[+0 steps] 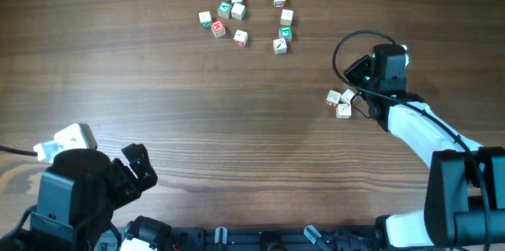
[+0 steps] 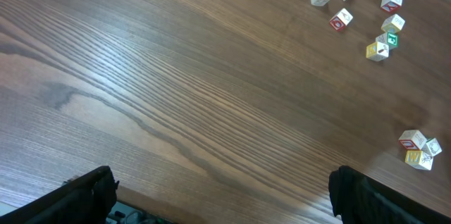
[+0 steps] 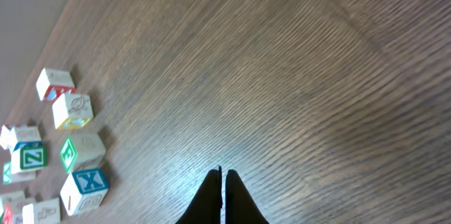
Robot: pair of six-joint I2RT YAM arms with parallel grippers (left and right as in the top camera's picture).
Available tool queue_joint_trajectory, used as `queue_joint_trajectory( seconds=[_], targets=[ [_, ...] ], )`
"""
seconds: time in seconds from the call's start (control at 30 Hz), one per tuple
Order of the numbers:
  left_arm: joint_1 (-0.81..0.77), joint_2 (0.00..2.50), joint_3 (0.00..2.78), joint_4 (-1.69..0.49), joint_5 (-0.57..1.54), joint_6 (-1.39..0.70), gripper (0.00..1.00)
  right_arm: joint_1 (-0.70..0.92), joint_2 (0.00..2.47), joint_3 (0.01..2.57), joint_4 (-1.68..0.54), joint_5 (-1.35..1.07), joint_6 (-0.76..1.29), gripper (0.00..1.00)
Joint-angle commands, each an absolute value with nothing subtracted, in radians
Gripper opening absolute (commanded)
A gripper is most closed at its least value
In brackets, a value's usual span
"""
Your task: Form a circle
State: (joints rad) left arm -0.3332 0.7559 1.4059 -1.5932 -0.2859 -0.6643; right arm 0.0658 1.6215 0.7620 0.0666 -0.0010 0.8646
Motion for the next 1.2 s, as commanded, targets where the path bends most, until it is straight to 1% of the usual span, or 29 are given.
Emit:
queue_joint_trajectory(
  seconds=[0.0,0.2,0.4,1.17],
  targets=[
    [-0.329,0.758,1.406,-1.591,-0.281,-0.674,1.0,0.109,1.613,0.778,0.063,-0.027,0.839,0.05],
    [-0.329,0.758,1.406,-1.591,-0.281,-0.674,1.0,0.141,1.639,0.778,0.048,-0.01,0.868,0.04],
    [-0.329,0.758,1.406,-1.591,-0.281,-0.674,1.0,0.144,1.663,0.778,0.049,-0.019,0.868,0.05],
    [-0.329,0.758,1.406,-1.591,-0.281,-0.674,1.0,0.154,1.663,0.778,-0.061,-0.073,0.894,0.05]
  ],
)
